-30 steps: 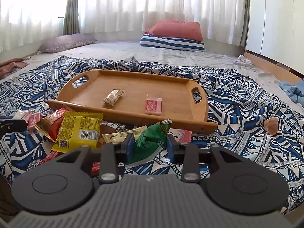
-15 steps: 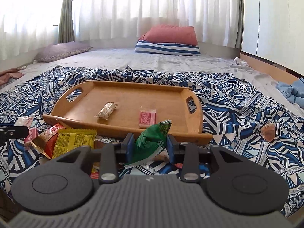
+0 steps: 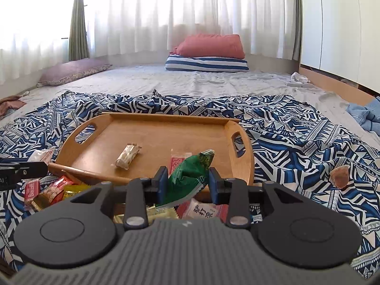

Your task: Organize snacks

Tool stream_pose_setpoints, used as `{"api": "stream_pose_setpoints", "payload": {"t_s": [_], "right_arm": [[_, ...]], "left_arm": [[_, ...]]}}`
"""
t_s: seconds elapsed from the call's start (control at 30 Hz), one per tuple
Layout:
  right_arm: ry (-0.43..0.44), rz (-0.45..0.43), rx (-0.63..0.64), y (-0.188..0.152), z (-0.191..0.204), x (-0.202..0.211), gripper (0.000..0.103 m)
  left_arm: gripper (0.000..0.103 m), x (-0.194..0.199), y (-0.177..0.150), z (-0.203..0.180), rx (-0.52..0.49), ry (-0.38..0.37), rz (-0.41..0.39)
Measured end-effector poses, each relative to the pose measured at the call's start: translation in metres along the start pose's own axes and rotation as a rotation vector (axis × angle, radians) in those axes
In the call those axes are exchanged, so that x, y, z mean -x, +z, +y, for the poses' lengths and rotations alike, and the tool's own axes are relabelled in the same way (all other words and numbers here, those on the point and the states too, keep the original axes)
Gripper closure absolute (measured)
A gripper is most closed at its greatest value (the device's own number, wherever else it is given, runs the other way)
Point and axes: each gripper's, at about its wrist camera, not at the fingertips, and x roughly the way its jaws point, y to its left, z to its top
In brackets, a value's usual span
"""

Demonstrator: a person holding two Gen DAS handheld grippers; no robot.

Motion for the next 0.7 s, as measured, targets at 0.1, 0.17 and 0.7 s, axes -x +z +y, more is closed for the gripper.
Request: {"api": "stream_pose_setpoints", "payload": {"t_s": [0.1,0.17,0.7], "right_arm": [[-0.005,-0.001,0.0,0.006,-0.003,-0.009,0.063],[-0.009,0.0,0.011,0.01,-0.005,-0.015,0.063],[0.017,0.107,-0.035,0.033,-0.037,-0.092,0.063]], "left_arm": [[0.072,-0.009,0.01,0.0,-0.007,-0.006,-0.006],[0.072,-0.016,0.016,0.0,-0.012,-0.006,-0.004],[0.072,-0.106,0.052,0.015,0.086,-0.015,0.092]]}}
